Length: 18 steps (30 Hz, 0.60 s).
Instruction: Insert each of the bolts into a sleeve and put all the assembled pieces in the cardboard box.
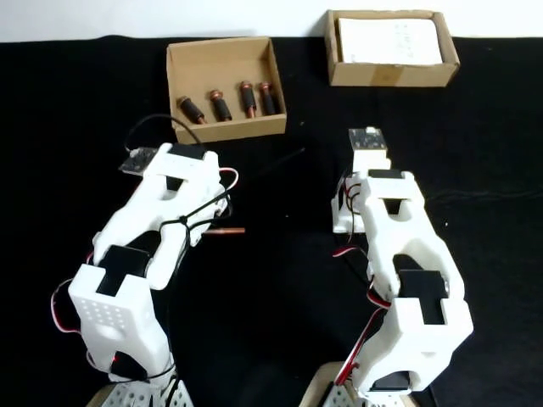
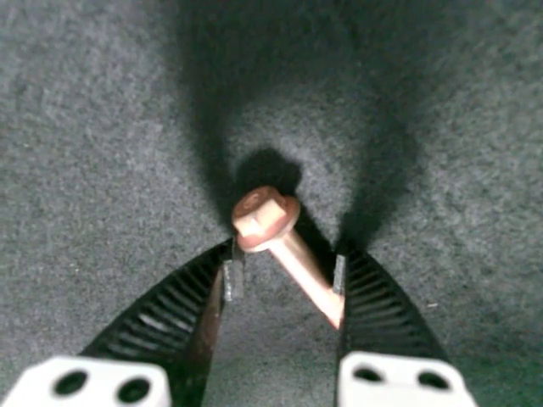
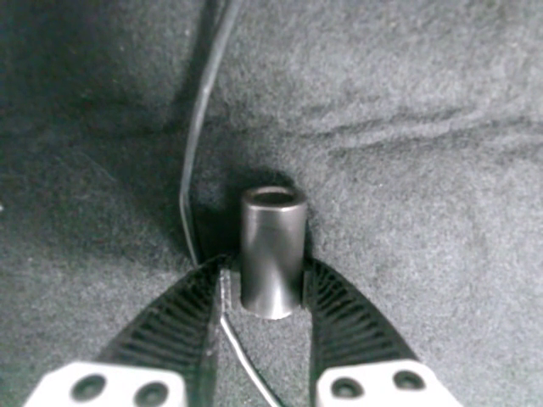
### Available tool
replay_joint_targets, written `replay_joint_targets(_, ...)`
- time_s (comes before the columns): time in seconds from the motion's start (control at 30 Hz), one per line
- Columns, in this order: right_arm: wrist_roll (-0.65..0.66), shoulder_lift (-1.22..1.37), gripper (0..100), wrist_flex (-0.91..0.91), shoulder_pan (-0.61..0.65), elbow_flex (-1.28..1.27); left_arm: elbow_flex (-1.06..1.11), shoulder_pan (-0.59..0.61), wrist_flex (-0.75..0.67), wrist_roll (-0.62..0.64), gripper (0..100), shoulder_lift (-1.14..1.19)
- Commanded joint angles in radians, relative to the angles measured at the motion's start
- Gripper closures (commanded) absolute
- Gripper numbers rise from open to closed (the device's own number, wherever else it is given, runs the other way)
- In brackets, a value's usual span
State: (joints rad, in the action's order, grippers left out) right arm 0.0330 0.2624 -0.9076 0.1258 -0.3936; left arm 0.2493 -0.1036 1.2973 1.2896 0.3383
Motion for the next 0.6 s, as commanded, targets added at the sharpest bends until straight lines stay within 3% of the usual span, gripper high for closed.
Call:
replay_joint_targets(0.0, -0.005, -0.015, 94.7, 0.041, -0.01, 0.002, -0.001, 0.022, 0.023, -0.006, 83, -0.012)
replay_joint_targets(0.27, -0.005, -0.015, 94.7, 0.041, -0.01, 0.002, -0.073, 0.048, 0.032, -0.264, 85, -0.012)
replay_joint_targets(0.57, -0.005, -0.015, 94.7, 0.041, -0.01, 0.002, -0.093, 0.064, 0.023, -0.806, 98, -0.01)
